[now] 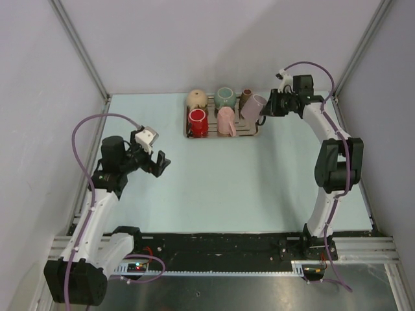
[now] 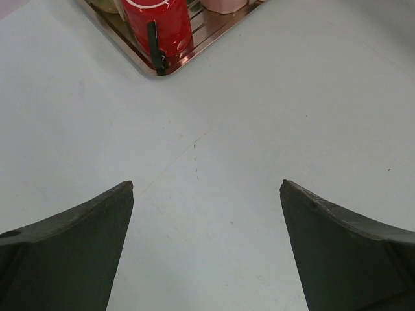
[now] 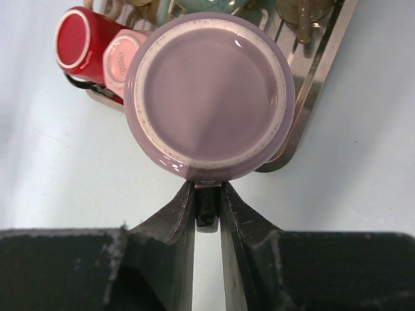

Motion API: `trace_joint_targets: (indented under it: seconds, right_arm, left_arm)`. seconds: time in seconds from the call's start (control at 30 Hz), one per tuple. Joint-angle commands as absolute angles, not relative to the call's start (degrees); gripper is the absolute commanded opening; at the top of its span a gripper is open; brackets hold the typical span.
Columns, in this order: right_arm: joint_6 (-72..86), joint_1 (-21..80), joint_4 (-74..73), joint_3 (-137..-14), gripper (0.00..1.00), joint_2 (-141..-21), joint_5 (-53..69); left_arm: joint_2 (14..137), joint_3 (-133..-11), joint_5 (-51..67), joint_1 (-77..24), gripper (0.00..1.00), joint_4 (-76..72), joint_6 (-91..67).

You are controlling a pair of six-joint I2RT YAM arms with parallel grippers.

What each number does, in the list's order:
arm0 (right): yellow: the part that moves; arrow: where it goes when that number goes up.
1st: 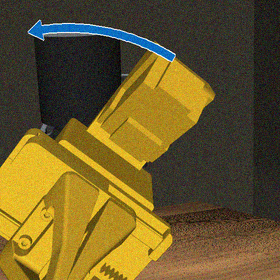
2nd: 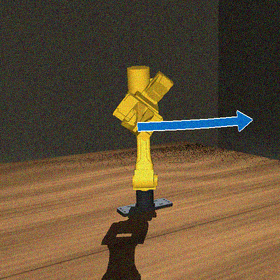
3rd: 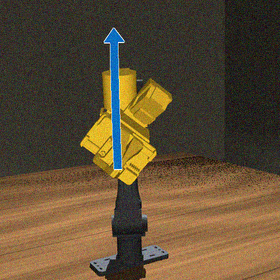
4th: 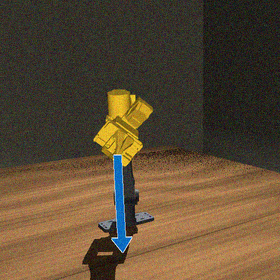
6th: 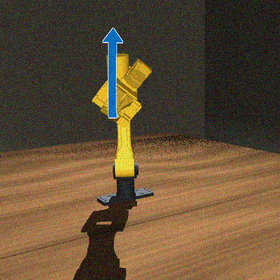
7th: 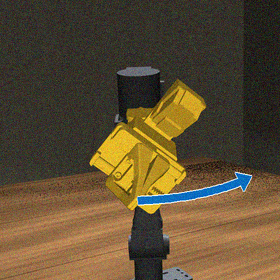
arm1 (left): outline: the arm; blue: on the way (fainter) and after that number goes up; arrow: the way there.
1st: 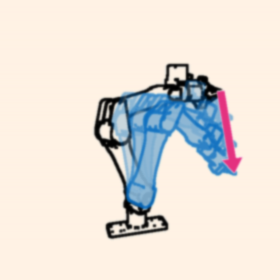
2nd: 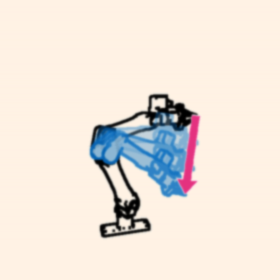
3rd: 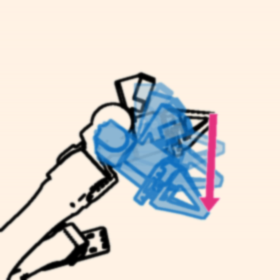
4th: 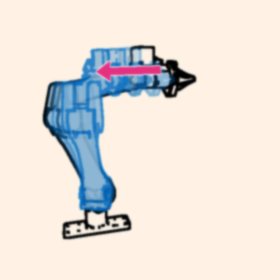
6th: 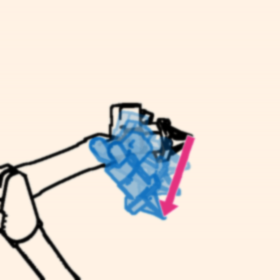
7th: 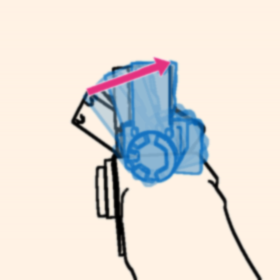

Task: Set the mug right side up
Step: Turn over the cup on the tray.

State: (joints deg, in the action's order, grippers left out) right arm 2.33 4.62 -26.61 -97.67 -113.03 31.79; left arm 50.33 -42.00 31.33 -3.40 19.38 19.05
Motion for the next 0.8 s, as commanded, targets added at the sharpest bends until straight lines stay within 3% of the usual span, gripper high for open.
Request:
trace_joint_targets:
  seconds: [0.0, 0.4, 0.77]
  right_arm:
    - [8.8, 3.9, -17.4, -95.7, 0.0, -105.4, 38.8]
    - [22.4, 1.5, -5.0, -86.6, 0.0, -97.9, 48.6]
    - [31.2, 0.6, 5.0, -79.4, 0.0, -91.0, 51.9]
  left_arm:
    - [52.5, -45.5, 31.8, -4.1, 0.98, 17.6, 19.2]
    - [63.1, -56.7, 30.4, -10.4, 0.98, 17.7, 16.3]
    - [80.1, -73.8, 44.6, -18.4, 0.98, 17.6, 0.1]
